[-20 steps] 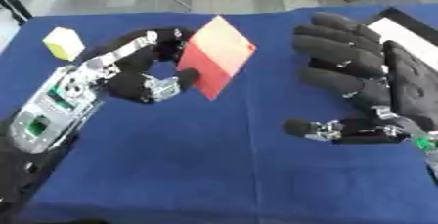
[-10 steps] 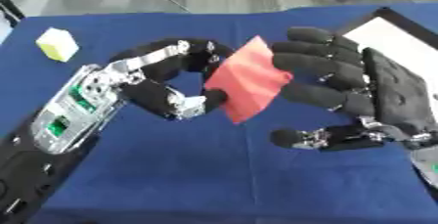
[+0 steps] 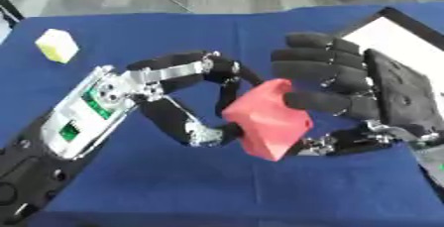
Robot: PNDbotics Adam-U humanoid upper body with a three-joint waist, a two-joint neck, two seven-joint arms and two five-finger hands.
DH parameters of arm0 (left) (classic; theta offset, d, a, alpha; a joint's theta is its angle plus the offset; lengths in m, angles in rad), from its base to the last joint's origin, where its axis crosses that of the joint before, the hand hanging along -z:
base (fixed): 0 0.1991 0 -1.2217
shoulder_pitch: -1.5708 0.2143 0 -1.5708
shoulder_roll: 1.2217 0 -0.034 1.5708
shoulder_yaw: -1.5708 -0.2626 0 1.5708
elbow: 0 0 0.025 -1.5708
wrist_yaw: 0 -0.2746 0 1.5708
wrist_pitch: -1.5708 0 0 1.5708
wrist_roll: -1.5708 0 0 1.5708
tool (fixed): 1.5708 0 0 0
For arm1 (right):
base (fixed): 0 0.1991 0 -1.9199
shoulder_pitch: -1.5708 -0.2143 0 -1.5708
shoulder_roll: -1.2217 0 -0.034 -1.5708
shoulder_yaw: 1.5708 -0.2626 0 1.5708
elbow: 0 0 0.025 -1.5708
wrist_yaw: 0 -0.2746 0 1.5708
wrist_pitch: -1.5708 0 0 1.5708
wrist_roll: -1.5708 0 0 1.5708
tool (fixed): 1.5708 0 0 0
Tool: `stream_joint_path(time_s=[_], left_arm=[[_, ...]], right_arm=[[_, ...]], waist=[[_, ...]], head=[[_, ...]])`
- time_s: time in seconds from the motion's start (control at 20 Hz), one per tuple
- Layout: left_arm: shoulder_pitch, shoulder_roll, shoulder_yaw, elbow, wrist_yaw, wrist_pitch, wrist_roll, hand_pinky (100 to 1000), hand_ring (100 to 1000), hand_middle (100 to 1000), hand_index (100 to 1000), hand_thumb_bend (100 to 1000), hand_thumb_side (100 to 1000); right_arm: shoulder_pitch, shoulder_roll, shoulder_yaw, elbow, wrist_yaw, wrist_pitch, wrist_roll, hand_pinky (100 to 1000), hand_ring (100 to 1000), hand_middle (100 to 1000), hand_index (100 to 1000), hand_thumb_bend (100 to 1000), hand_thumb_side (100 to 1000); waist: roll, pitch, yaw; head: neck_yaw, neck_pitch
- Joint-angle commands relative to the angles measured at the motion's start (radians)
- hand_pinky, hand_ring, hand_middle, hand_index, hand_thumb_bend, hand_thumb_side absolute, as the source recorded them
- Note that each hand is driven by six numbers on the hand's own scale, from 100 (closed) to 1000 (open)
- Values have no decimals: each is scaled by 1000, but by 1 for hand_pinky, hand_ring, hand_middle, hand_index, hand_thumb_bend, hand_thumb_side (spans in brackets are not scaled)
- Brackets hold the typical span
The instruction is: Pick up the objects with one hand, pass them to the other hand, and then place them into the box on the other side of the table.
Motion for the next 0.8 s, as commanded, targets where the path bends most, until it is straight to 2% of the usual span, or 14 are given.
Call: stream_joint_path(time_s=[0.05, 0.3, 0.45, 0.7, 0.8], left_arm=[[-22, 11, -10, -19, -44, -15, -17, 730, 404, 360, 496, 100, 251], [-37, 9, -20, -34, -72, -28, -39, 729, 407, 363, 498, 100, 249], [-47, 8, -28, -44, -75, -28, -51, 730, 409, 364, 499, 100, 248], [-59, 5, -42, -65, -71, -20, -66, 729, 409, 365, 499, 100, 247], [-62, 5, -47, -72, -71, -17, -72, 729, 410, 366, 499, 100, 247]], right_arm=[[-19, -13, 0, -21, -4, -5, 26, 949, 926, 973, 985, 429, 100], [-19, -12, 11, -21, -16, -22, 87, 941, 922, 915, 977, 402, 100], [-17, -12, 18, -21, -35, -26, 113, 928, 912, 833, 967, 362, 100], [-18, -13, 18, -21, -57, -21, 138, 932, 908, 775, 952, 322, 100], [-18, -12, 18, -21, -56, -19, 143, 923, 894, 712, 937, 307, 100]], waist=[[-2, -15, -1], [-3, -16, -1], [-3, -17, -1], [-3, -18, 1], [-3, -18, 1]], head=[[1, -3], [0, -3], [0, -3], [-2, -3], [-1, -3]])
